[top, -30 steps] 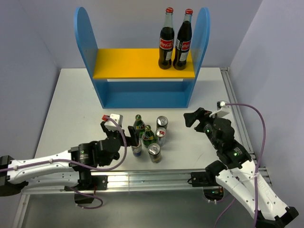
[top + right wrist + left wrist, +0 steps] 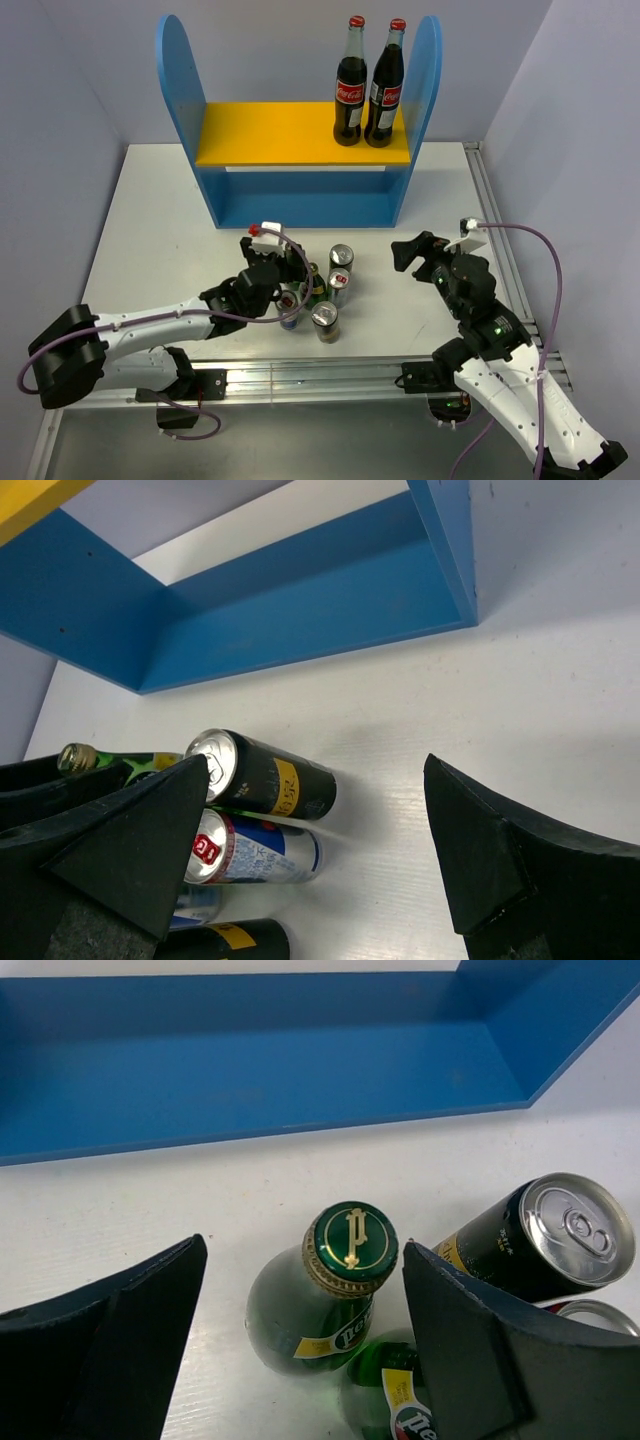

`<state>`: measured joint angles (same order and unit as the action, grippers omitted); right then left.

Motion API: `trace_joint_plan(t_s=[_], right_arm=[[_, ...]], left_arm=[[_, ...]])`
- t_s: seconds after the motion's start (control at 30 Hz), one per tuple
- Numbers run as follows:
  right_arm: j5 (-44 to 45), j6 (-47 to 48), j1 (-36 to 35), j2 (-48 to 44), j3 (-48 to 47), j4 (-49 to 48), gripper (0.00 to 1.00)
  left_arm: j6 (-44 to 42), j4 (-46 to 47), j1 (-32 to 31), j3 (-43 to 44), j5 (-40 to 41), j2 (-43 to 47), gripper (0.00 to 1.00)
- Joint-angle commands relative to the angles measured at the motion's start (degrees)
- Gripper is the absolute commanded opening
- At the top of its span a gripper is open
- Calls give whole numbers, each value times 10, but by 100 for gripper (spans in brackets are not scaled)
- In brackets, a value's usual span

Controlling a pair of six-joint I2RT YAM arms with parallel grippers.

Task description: Place and organize the beverage onto the shelf

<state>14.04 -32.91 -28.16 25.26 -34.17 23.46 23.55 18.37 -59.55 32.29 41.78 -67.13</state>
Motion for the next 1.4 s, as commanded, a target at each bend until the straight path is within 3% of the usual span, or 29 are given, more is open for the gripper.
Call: trace_joint_plan(t_s=[0.0, 0.3, 0.43, 0.5, 0.67, 1.0, 1.37], right_arm=[[11, 11, -3, -2, 7, -13, 95], [6, 11, -3, -11, 16, -11, 95], [5, 11, -4, -11, 17, -11, 95], [4, 10, -4, -10, 19, -12, 95], [5, 7, -4, -11, 23, -15, 94], [6, 6, -3, -17, 28, -13, 94], [9, 2, -3, -26, 29, -9, 94]], left_arm=[[-7, 51, 2, 24, -23, -21, 85], [-1, 88, 5, 24, -3, -48, 66], [-8, 93, 5, 29, 4, -50, 36], [-8, 93, 5, 32, 8, -52, 29], [-10, 77, 5, 42, 14, -51, 0], [-43, -34, 5, 102, 48, -21, 0], [-127, -211, 55, 336, 28, 22, 0]])
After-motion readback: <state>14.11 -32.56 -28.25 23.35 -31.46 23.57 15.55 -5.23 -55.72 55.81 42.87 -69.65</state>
